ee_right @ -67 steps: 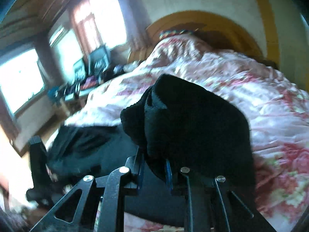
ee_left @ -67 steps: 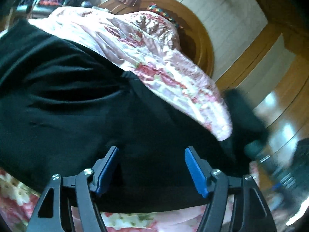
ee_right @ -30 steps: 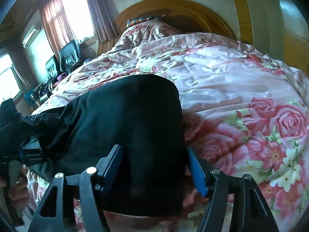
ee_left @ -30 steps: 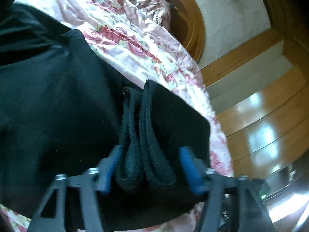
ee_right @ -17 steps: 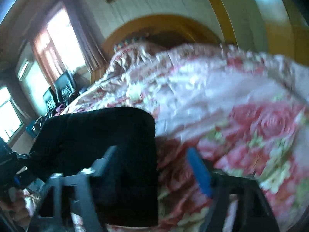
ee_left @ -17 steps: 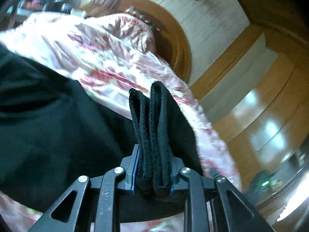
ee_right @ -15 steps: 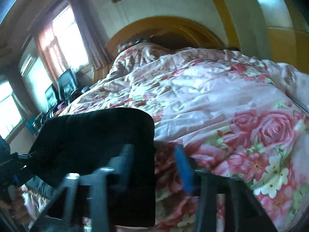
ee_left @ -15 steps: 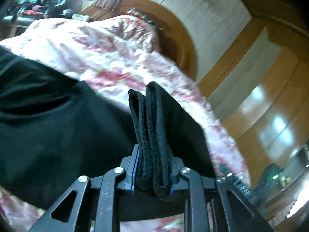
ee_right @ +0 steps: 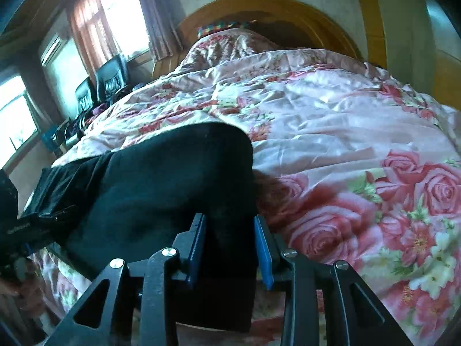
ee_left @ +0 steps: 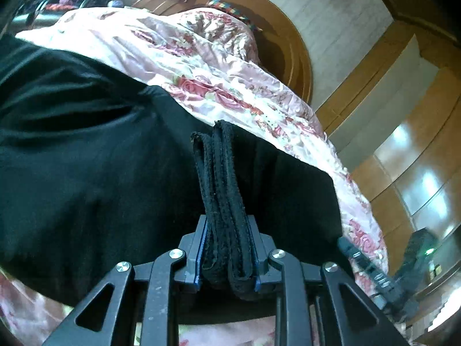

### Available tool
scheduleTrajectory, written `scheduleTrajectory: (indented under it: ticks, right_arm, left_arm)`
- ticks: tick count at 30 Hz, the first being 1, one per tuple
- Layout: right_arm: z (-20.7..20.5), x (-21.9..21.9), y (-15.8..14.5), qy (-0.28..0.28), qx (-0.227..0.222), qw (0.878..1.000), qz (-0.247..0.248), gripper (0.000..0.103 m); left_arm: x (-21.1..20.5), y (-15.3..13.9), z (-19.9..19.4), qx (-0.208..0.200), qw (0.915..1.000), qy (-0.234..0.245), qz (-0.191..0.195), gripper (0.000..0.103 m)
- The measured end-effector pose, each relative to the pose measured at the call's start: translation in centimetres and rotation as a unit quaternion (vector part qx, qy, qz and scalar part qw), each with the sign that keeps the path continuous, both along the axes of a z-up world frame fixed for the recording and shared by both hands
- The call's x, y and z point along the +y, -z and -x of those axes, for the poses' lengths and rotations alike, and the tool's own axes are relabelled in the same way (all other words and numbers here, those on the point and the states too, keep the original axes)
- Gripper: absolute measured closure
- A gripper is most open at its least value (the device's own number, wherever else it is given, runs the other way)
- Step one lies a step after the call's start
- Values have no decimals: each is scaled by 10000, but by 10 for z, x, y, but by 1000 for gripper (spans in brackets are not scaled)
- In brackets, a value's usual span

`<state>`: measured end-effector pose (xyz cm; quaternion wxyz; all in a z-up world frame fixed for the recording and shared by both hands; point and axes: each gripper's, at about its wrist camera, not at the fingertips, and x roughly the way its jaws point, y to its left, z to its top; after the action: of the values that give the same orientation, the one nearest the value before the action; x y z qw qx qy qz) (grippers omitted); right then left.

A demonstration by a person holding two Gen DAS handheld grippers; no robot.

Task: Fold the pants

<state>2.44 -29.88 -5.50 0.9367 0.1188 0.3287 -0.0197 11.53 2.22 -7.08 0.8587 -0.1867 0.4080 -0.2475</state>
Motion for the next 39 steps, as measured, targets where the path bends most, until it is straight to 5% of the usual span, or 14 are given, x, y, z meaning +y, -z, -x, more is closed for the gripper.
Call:
scheduleTrajectory:
  ticks: [6, 9, 12, 20, 22, 24, 30, 34, 39]
  right_arm:
    - [-22, 24, -32, -614, -308, 9969, 397, 70]
    - [-54, 25, -20, -606, 183, 9971, 424, 70]
    - [-76, 20, 3, -371, 665, 9960, 472, 82]
    - [-60, 13, 11, -367, 355, 9981, 337, 82]
    - [-46, 11, 2, -267, 94, 9994, 218, 76]
    - [-24, 17, -5, -100, -237, 9990, 366, 49]
    - [-5, 68, -12, -928, -649, 9906, 773, 51]
    - [-12, 92, 3, -1435, -337, 9849, 905, 50]
    - [-12, 95, 12, -1514, -331, 9822, 1057, 49]
  left_arm:
    - [3, 8, -9, 96, 9999, -61, 129, 78]
    - [1, 4, -13, 23, 10000, -9, -8, 78]
    - [3, 8, -15, 95, 9999, 46, 25, 75]
    - [9, 7, -14, 160, 9997, 198, 1, 69]
    - [21, 1, -9, 187, 9998, 24, 55, 67]
    - [36, -5, -4, 165, 9997, -171, 42, 66]
    - [88, -20, 14, -18, 9945, -1039, -129, 66]
    - [132, -32, 21, -231, 9801, -1971, -93, 63]
    - [188, -37, 33, -333, 9424, -3315, -293, 63]
